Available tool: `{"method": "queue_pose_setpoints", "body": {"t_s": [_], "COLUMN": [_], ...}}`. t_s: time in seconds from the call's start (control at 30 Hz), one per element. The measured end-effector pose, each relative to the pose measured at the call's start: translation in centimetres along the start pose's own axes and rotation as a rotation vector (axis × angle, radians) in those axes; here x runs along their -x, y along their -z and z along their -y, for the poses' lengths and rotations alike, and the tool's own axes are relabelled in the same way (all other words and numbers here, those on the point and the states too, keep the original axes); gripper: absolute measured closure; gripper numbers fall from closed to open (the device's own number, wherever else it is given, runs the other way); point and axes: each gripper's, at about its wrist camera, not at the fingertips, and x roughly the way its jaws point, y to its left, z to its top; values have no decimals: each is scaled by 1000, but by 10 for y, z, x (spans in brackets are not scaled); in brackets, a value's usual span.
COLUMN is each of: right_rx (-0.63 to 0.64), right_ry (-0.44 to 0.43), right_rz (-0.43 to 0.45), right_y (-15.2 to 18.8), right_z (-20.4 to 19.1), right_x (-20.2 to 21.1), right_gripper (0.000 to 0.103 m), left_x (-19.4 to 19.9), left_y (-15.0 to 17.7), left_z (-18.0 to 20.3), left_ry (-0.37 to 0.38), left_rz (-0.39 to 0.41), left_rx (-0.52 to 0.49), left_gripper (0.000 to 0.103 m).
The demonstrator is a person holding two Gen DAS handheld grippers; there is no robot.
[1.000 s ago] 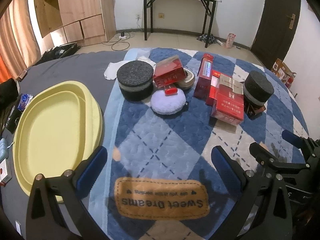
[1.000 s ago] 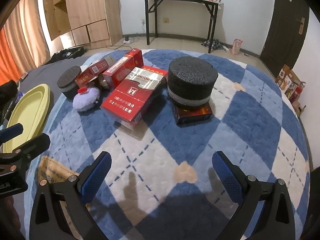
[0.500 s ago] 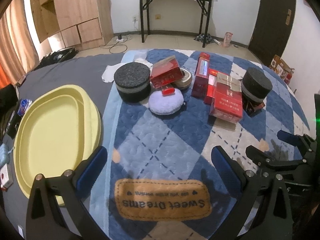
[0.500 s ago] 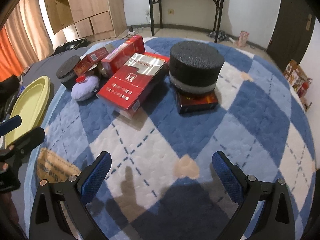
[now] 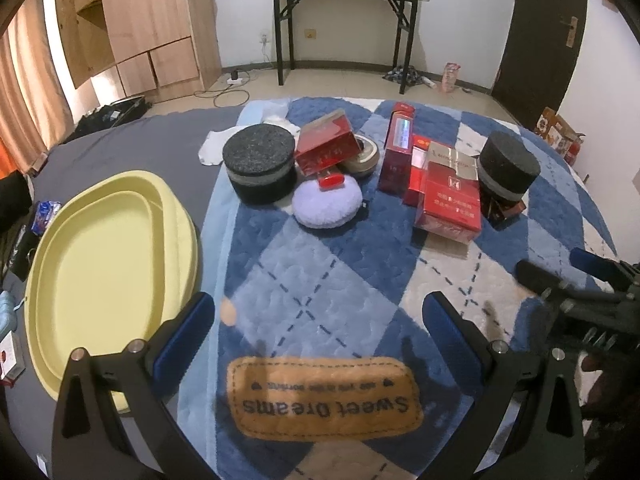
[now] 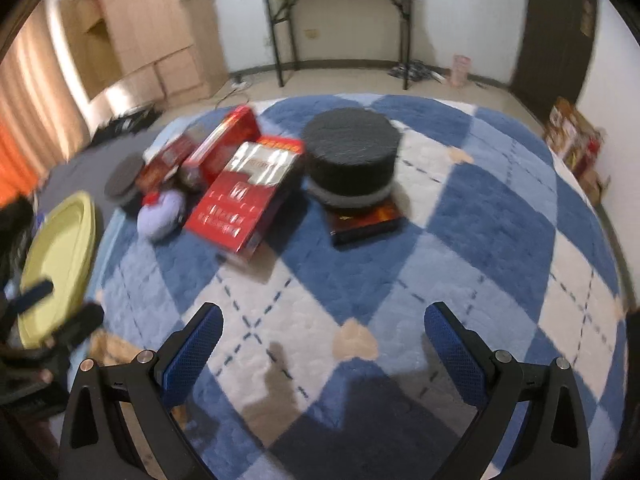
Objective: Organize rigid objects
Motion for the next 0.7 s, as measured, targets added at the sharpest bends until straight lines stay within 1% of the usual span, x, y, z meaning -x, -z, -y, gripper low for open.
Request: {"method": "queue_pose_setpoints", "body": {"t_s": [0.13, 0.23, 0.37, 0.7], "right_rx": [6, 31, 72, 100], "right_ry": [9, 4, 39, 37], "right_rz": [28, 17, 10, 5], "right_y": [-4, 0, 3, 4], "right_z": [2, -2, -10, -14], "right_x": [5, 2, -5, -9], "right_gripper": [1, 1, 1, 0], "left_x": [-3, -4, -3, -3], "left_y": [1, 1, 2, 3], "left_z": [0, 0, 1, 4], "left_ry": [-1, -3, -2, -4], "left_rz": [-14, -19, -11, -15], "left_rx": [5, 3, -11, -19], "left_gripper": [0, 0, 0, 0]}}
